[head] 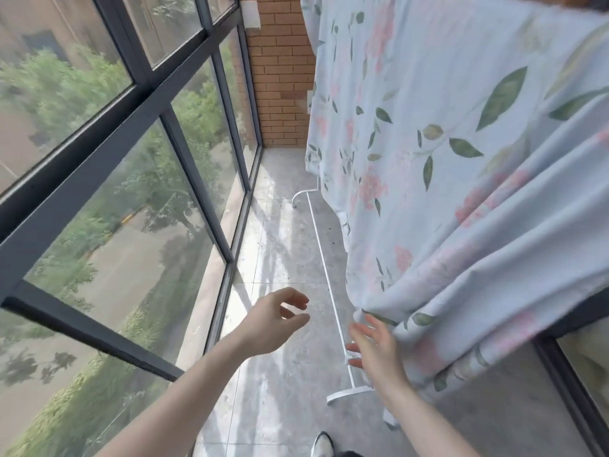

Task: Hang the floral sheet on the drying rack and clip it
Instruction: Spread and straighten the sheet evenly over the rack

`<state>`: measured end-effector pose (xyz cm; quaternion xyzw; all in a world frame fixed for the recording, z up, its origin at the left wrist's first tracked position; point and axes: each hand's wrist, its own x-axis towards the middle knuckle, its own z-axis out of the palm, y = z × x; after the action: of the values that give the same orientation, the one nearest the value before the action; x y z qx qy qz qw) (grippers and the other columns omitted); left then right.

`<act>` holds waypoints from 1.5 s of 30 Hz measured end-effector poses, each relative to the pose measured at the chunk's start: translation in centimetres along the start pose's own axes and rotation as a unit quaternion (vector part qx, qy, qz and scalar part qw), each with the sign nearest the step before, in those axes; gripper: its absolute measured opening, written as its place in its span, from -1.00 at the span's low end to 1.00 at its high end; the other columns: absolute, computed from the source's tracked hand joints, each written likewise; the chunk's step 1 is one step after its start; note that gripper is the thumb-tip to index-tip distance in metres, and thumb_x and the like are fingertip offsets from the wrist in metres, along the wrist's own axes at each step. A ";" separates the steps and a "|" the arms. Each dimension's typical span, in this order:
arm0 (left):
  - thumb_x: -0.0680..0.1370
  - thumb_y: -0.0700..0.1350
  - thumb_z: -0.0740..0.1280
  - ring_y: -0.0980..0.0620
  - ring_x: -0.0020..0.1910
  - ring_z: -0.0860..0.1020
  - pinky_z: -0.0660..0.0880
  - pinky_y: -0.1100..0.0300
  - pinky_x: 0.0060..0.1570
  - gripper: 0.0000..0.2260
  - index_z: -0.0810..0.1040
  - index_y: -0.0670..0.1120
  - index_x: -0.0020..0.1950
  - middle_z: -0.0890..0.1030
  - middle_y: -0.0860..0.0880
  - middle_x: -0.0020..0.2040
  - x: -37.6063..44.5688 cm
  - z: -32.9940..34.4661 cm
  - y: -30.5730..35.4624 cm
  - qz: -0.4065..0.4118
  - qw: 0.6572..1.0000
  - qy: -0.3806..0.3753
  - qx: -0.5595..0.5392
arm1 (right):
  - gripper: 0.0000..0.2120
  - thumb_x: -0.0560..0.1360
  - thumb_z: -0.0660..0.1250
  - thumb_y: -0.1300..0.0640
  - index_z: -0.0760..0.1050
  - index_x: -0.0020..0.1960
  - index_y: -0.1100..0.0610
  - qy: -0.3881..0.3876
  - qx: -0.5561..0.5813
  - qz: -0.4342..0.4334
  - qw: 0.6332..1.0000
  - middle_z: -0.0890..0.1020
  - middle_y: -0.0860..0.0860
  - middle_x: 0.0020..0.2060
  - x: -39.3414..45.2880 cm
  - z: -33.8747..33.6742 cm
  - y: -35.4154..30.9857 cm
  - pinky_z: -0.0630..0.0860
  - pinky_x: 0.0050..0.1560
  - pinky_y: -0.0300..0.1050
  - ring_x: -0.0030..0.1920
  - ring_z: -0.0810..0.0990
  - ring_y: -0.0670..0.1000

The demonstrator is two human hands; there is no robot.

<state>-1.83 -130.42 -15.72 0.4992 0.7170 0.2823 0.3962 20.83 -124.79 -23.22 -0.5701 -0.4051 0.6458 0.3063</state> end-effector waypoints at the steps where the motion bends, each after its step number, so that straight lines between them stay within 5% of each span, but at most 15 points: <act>1: 0.58 0.02 0.44 0.29 -0.04 0.62 0.54 0.37 -0.08 -0.81 0.61 0.13 0.19 0.64 0.22 0.14 1.0 -0.5 0.0 0.003 1.000 -0.002 0.002 | -0.45 0.58 0.45 0.05 0.34 0.49 0.07 0.008 0.016 0.016 1.000 0.61 0.01 0.21 0.7 0.5 0.1 0.65 -0.24 0.00 -0.12 0.71 0.07; 6: 0.58 -0.01 0.45 0.28 -0.07 0.64 0.58 0.31 -0.12 -0.81 0.61 0.08 0.19 0.65 0.18 0.15 6.0 -1.9 -0.8 0.000 1.000 -0.030 -0.005 | -0.46 0.53 0.47 -0.14 0.37 0.36 0.07 0.081 0.104 0.142 0.981 0.52 0.04 0.14 4.7 2.5 1.5 0.61 -0.36 -0.11 -0.19 0.74 0.05; 13: 0.57 -0.02 0.45 0.24 -0.12 0.65 0.54 0.29 -0.17 -0.85 0.62 0.12 0.13 0.66 0.19 0.12 12.9 -3.4 -3.0 0.009 0.991 -0.132 0.006 | -0.37 0.39 0.58 -0.21 0.53 0.26 0.17 0.223 0.227 0.193 0.928 0.66 0.04 0.11 8.4 4.0 3.3 0.65 -0.25 -0.12 -0.05 0.75 0.05; 17: 0.56 -0.01 0.44 0.21 -0.11 0.65 0.52 0.31 -0.17 -0.85 0.62 0.14 0.12 0.67 0.18 0.11 17.1 -5.4 -4.3 0.028 0.979 -0.200 0.027 | -0.46 0.42 0.61 -0.01 0.50 0.28 0.17 0.333 0.261 0.149 0.893 0.69 0.08 -0.04 10.6 5.9 3.5 0.62 -0.38 -0.15 -0.24 0.68 0.05; 21: 0.56 -0.03 0.45 0.17 -0.11 0.66 0.55 0.26 -0.16 -0.84 0.63 0.12 0.12 0.69 0.18 0.07 20.4 -7.6 -5.8 0.035 0.966 -0.252 0.041 | -0.94 0.63 0.37 0.15 0.53 0.02 0.15 0.447 0.369 0.096 0.809 0.67 0.16 0.09 12.3 7.4 3.4 0.54 -0.52 -0.23 -0.35 0.68 -0.01; 24: 0.57 -0.05 0.45 0.06 -0.07 0.68 0.56 0.27 -0.20 -0.85 0.64 0.08 0.14 0.69 0.16 0.07 22.2 -8.5 -6.4 0.041 0.957 -0.283 0.059 | -0.83 0.64 0.27 0.25 0.49 -0.10 0.06 0.498 0.386 0.060 0.774 0.64 0.08 -0.05 11.2 8.9 2.0 0.53 -0.46 -0.21 -0.29 0.65 0.01; 30: 0.56 -0.03 0.46 0.10 -0.10 0.67 0.61 0.18 -0.10 -0.84 0.64 0.08 0.14 0.69 0.15 0.10 23.5 -7.4 -5.9 0.051 0.934 -0.346 0.072 | -0.76 0.49 0.45 0.35 0.47 0.03 0.13 0.504 0.345 0.012 0.791 0.61 0.11 -0.09 7.5 9.4 2.3 0.57 -0.28 -0.16 -0.09 0.61 0.05; 33: 0.58 -0.06 0.46 0.08 -0.13 0.66 0.60 0.16 -0.13 -0.84 0.64 0.02 0.16 0.69 0.12 0.10 23.7 -6.8 -5.0 0.053 0.933 -0.351 0.065 | -0.79 0.52 0.52 0.19 0.52 0.06 0.13 0.502 0.326 0.010 0.801 0.62 0.04 -0.17 6.8 9.0 2.2 0.58 -0.32 -0.18 -0.19 0.61 -0.01; 38: 0.58 -0.07 0.45 -0.05 -0.01 0.69 0.64 0.04 -0.07 -0.84 0.64 0.02 0.16 0.69 0.11 0.10 24.4 -6.9 -4.0 0.068 0.936 -0.339 0.067 | -0.83 0.64 0.35 0.11 0.60 0.05 0.23 0.542 0.308 0.037 0.781 0.62 0.08 -0.23 8.1 7.9 3.5 0.54 -0.45 -0.27 -0.35 0.62 -0.09; 41: 0.59 -0.09 0.45 -0.08 0.02 0.69 0.64 0.08 -0.09 -0.85 0.64 -0.01 0.16 0.70 0.05 0.07 25.1 -7.5 -4.7 0.055 0.943 -0.322 0.060 | -0.74 0.63 0.36 0.04 0.64 0.07 0.25 0.583 0.278 0.067 0.760 0.70 0.16 -0.15 8.4 7.3 5.6 0.60 -0.24 -0.09 -0.37 0.65 -0.07; 45: 0.59 -0.09 0.46 -0.10 0.03 0.69 0.62 0.12 -0.12 -0.85 0.64 -0.03 0.15 0.70 0.03 0.06 26.5 -8.4 -5.3 0.052 0.941 -0.328 0.067 | -0.70 0.59 0.38 -0.07 0.59 -0.20 0.12 0.617 0.239 0.104 0.742 0.71 0.12 -0.17 9.1 6.2 7.1 0.67 -0.07 0.11 -0.26 0.70 0.10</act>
<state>-16.53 -107.38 -23.19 0.6265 0.5372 0.0741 0.5598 13.71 -121.45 -33.70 -0.7910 0.1021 0.2562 0.5462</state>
